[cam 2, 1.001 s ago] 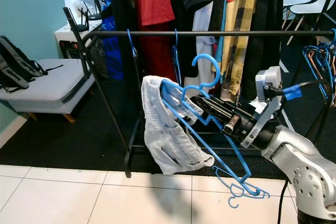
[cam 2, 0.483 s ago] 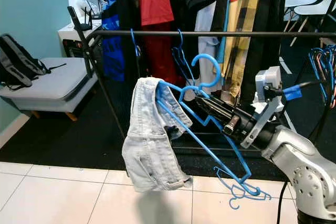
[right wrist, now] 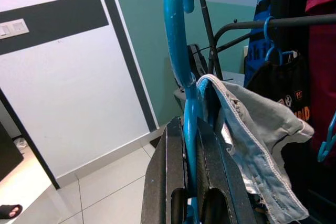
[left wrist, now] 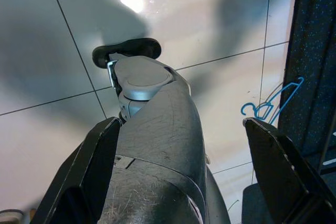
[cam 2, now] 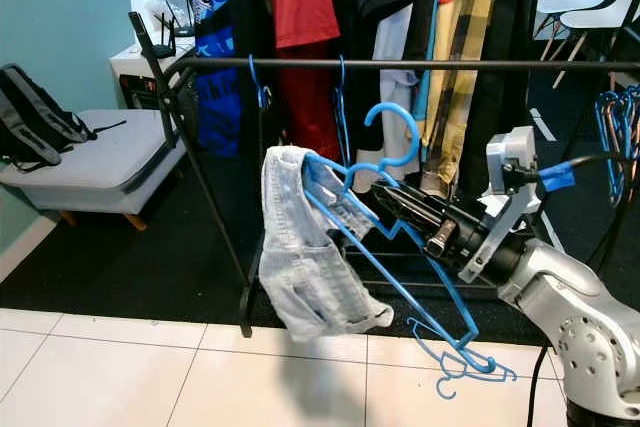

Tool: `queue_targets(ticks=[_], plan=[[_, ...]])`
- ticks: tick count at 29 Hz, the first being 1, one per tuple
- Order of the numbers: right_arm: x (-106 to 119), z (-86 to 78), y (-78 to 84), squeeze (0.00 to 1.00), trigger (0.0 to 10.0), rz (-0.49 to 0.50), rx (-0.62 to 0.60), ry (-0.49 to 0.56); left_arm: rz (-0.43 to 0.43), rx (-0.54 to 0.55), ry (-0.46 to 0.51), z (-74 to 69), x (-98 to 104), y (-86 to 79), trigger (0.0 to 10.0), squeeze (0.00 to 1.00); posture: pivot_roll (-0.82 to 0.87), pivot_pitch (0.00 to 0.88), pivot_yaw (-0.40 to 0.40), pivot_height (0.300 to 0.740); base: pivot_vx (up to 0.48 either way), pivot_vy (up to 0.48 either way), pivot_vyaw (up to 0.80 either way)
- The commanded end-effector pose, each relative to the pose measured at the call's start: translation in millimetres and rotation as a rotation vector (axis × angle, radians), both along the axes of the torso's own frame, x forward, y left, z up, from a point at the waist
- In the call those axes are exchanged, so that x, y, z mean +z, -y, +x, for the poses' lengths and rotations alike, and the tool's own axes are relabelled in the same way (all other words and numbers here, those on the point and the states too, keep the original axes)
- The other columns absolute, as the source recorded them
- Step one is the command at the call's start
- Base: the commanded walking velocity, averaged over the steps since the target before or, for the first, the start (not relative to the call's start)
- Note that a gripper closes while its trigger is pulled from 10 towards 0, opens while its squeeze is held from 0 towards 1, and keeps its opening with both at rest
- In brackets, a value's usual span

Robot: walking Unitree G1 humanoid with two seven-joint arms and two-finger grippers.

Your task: Hang hanger

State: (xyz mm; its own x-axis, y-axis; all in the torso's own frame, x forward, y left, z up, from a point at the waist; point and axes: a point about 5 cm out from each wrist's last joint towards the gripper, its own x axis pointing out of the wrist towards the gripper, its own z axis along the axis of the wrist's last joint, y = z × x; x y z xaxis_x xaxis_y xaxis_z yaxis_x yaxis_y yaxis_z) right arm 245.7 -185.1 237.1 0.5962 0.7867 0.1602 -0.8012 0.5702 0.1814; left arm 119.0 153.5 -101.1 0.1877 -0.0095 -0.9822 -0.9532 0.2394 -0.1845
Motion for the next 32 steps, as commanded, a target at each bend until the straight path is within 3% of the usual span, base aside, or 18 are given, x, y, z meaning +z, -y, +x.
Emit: queue_targets(ticks=[1, 19, 20, 21, 25, 32], plan=[[9.0, -2.5, -2.8, 0.00, 10.0, 0.010, 0.017, 0.048, 0.456, -0.821, 1.235, 185.7, 148.7, -2.0, 10.0, 0.00, -0.17, 0.000, 0.069, 0.740, 0.000, 0.000, 0.00], [9.0, -2.5, -2.8, 0.00, 10.0, 0.010, 0.017, 0.048, 0.456, -0.821, 1.235, 185.7, 148.7, -2.0, 10.0, 0.00, -0.17, 0.000, 0.069, 0.740, 0.000, 0.000, 0.00], [10.6, -3.8, -2.8, 0.00, 10.0, 0.014, 0.031, 0.054, 0.457, -0.819, 1.240, 185.8, 149.1, -3.2, 10.0, 0.00, -0.17, 0.000, 0.000, 0.740, 0.000, 0.000, 0.00], [-5.8, 2.0, 3.1, 0.00, 10.0, 0.039, -0.001, 0.005, 0.459, -0.824, 1.267, 184.8, 150.9, -4.7, 10.0, 0.00, -0.15, 0.000, 0.000, 0.740, 0.000, 0.000, 0.00], [-31.3, 8.9, 10.7, 0.00, 10.0, 0.050, -0.056, -0.067, 0.461, -0.831, 1.298, 183.5, 152.7, -6.8, 10.0, 0.00, -0.15, 0.000, 0.000, 0.740, 0.000, 0.000, 0.00], [-39.8, 11.5, 15.7, 0.00, 10.0, 0.037, -0.090, -0.092, 0.464, -0.835, 1.301, 182.2, 152.4, -8.2, 10.0, 0.00, -0.15, 0.000, 0.000, 0.740, 0.000, 0.000, 0.00]])
